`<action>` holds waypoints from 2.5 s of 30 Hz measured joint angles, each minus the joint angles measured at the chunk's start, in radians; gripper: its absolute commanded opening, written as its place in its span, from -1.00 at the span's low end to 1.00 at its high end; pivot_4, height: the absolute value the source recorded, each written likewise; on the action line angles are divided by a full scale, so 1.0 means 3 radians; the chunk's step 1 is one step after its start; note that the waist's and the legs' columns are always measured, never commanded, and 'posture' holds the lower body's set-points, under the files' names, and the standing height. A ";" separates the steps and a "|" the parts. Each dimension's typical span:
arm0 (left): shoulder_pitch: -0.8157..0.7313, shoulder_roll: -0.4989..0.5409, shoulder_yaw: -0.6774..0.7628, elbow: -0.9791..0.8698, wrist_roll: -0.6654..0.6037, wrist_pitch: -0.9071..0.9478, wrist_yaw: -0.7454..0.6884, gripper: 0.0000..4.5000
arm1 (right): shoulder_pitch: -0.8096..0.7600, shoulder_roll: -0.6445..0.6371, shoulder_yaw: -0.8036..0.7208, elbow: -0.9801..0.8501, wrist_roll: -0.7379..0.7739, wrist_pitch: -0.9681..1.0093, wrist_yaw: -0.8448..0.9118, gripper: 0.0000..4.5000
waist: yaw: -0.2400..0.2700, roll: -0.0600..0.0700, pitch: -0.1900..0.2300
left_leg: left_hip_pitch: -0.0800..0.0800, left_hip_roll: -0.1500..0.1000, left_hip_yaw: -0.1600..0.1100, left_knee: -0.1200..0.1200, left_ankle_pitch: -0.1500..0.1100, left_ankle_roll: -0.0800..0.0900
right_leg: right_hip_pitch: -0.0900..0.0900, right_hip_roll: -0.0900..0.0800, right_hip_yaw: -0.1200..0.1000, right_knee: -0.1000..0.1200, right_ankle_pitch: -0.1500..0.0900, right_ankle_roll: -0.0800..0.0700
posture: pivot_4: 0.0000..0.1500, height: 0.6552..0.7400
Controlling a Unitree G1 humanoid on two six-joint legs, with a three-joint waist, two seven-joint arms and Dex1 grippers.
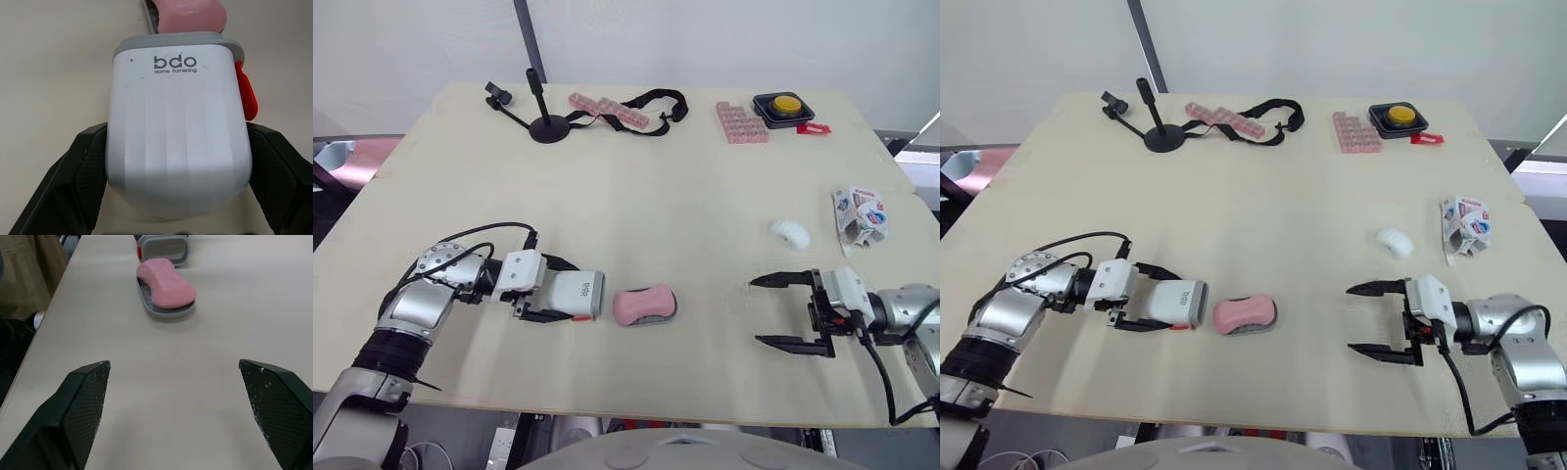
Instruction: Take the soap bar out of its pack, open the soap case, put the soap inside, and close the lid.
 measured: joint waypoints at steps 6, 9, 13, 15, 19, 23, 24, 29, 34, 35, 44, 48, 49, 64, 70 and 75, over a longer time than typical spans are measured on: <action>0.0019 0.0055 0.0005 -0.0059 -0.0013 0.0015 -0.0003 0.54 | -0.0703 0.0070 0.0653 -0.0727 -0.0222 0.0815 -0.0412 1.00 | 0.0027 -0.0001 0.0000 | -0.0004 0.0000 -0.0001 -0.0002 0.0009 -0.0018 | 0.0000 0.0000 -0.0002 0.0001 0.0000 0.0001 | 1.00 1.00; 0.0049 0.0058 0.0007 -0.0142 -0.0043 0.0063 -0.0002 0.54 | -0.0801 0.0111 0.0882 -0.0779 -0.0318 0.0997 -0.0487 1.00 | 0.0036 -0.0001 0.0000 | -0.0007 -0.0004 -0.0001 -0.0003 0.0008 -0.0019 | 0.0000 -0.0003 -0.0002 0.0002 0.0001 0.0001 | 1.00 1.00; 0.0082 0.0058 0.0006 -0.0220 -0.0071 0.0105 -0.0005 0.54 | -0.1051 0.0314 0.1205 -0.0778 -0.0520 0.1250 -0.0670 1.00 | 0.0002 -0.0001 0.0001 | -0.0002 -0.0001 -0.0001 -0.0011 0.0013 -0.0028 | -0.0002 0.0002 0.0000 0.0000 0.0001 0.0001 | 1.00 1.00; 0.0085 0.0058 0.0006 -0.0250 -0.0072 0.0112 -0.0004 0.54 | -0.1139 0.0399 0.1340 -0.0767 -0.0634 0.1328 -0.0754 1.00 | 0.0003 0.0000 0.0001 | 0.0000 -0.0001 0.0000 -0.0013 0.0014 -0.0031 | -0.0003 0.0002 0.0000 0.0000 0.0001 0.0001 | 1.00 1.00; 0.0090 0.0058 0.0006 -0.0262 -0.0076 0.0183 0.0002 0.54 | -0.1276 0.0501 0.1549 -0.0777 -0.0814 0.1560 -0.0898 1.00 | 0.0012 -0.0001 0.0001 | -0.0001 -0.0002 -0.0001 -0.0013 0.0015 -0.0032 | -0.0001 0.0002 0.0000 0.0005 0.0001 0.0002 | 1.00 1.00; 0.0098 0.0058 0.0006 -0.0262 -0.0077 0.0213 0.0008 0.54 | -0.1288 0.0571 0.1672 -0.0880 -0.0900 0.1812 -0.1030 1.00 | 0.0019 -0.0001 0.0001 | -0.0001 -0.0001 -0.0001 -0.0014 0.0014 -0.0033 | -0.0001 0.0003 0.0000 0.0005 0.0001 0.0002 | 1.00 1.00; 0.0098 0.0058 0.0006 -0.0262 -0.0077 0.0218 0.0009 0.54 | -0.1288 0.0581 0.1687 -0.0909 -0.0908 0.1857 -0.1050 1.00 | 0.0017 0.0000 0.0001 | -0.0001 -0.0002 0.0000 -0.0014 0.0014 -0.0033 | -0.0001 0.0003 0.0000 0.0005 0.0001 0.0002 | 1.00 1.00; 0.0103 0.0058 0.0006 -0.0263 -0.0076 0.0222 0.0026 0.54 | -0.1288 0.0601 0.1693 -0.0910 -0.0927 0.1923 -0.1097 0.76 | 0.0013 0.0000 0.0001 | 0.0001 -0.0001 -0.0001 -0.0014 0.0013 -0.0035 | -0.0001 0.0003 0.0000 0.0005 0.0001 0.0002 | 1.00 1.00; 0.0120 0.0058 0.0006 -0.0265 -0.0075 0.0227 0.0036 0.54 | -0.1288 0.0630 0.1704 -0.0898 -0.0944 0.1911 -0.1121 0.20 | 0.0014 -0.0001 0.0001 | 0.0000 -0.0001 -0.0001 -0.0014 0.0013 -0.0035 | -0.0001 0.0003 0.0000 0.0005 0.0001 0.0002 | 1.00 1.00; 0.0120 0.0058 0.0006 -0.0265 -0.0074 0.0227 0.0040 0.54 | -0.1288 0.0630 0.1705 -0.0895 -0.0944 0.1910 -0.1118 0.20 | 0.0015 0.0000 0.0001 | 0.0000 -0.0001 0.0000 -0.0015 0.0013 -0.0035 | -0.0001 0.0003 0.0000 0.0005 0.0001 0.0002 | 1.00 1.00; 0.0120 0.0058 0.0006 -0.0265 -0.0073 0.0229 0.0065 0.54 | -0.1324 0.0640 0.1717 -0.0843 -0.0947 0.1877 -0.1116 0.20 | 0.0013 0.0000 0.0001 | 0.0001 -0.0001 -0.0001 -0.0014 0.0013 -0.0036 | -0.0001 0.0003 0.0001 0.0006 0.0001 0.0002 | 1.00 1.00; 0.0120 0.0058 0.0006 -0.0265 -0.0072 0.0230 0.0079 0.54 | -0.1341 0.0647 0.1717 -0.0840 -0.0945 0.1882 -0.1110 0.31 | 0.0013 0.0000 0.0001 | 0.0000 -0.0001 0.0000 -0.0014 0.0013 -0.0036 | -0.0001 0.0003 0.0001 0.0006 0.0001 0.0002 | 1.00 1.00; 0.0121 0.0058 0.0006 -0.0265 -0.0071 0.0230 0.0082 0.54 | -0.1357 0.0654 0.1716 -0.0840 -0.0943 0.1896 -0.1105 0.44 | 0.0011 0.0000 0.0001 | 0.0001 -0.0001 -0.0001 -0.0014 0.0013 -0.0036 | -0.0001 0.0004 0.0001 0.0006 0.0001 0.0002 | 1.00 1.00; 0.0161 0.0058 0.0006 -0.0289 -0.0075 0.0245 0.0089 0.54 | -0.1454 0.0643 0.1934 -0.0786 -0.1057 0.2005 -0.0988 0.99 | 0.0012 0.0000 0.0001 | 0.0001 0.0000 0.0000 -0.0014 0.0014 -0.0036 | -0.0001 0.0004 0.0001 0.0007 0.0001 0.0002 | 1.00 1.00; 0.0170 0.0058 0.0006 -0.0344 -0.0077 0.0246 0.0077 0.54 | -0.1538 0.0692 0.2052 -0.0715 -0.1258 0.1997 -0.1119 0.99 | 0.0012 0.0000 0.0001 | 0.0001 0.0000 -0.0001 -0.0014 0.0014 -0.0037 | -0.0001 0.0005 0.0001 0.0007 0.0001 0.0002 | 1.00 1.00; 0.0179 0.0058 0.0006 -0.0350 -0.0076 0.0246 0.0069 0.54 | -0.1532 0.0717 0.2082 -0.0716 -0.1340 0.2080 -0.1197 0.99 | 0.0013 0.0000 0.0001 | 0.0001 0.0000 0.0000 -0.0014 0.0014 -0.0037 | -0.0001 0.0005 0.0001 0.0007 0.0001 0.0002 | 1.00 1.00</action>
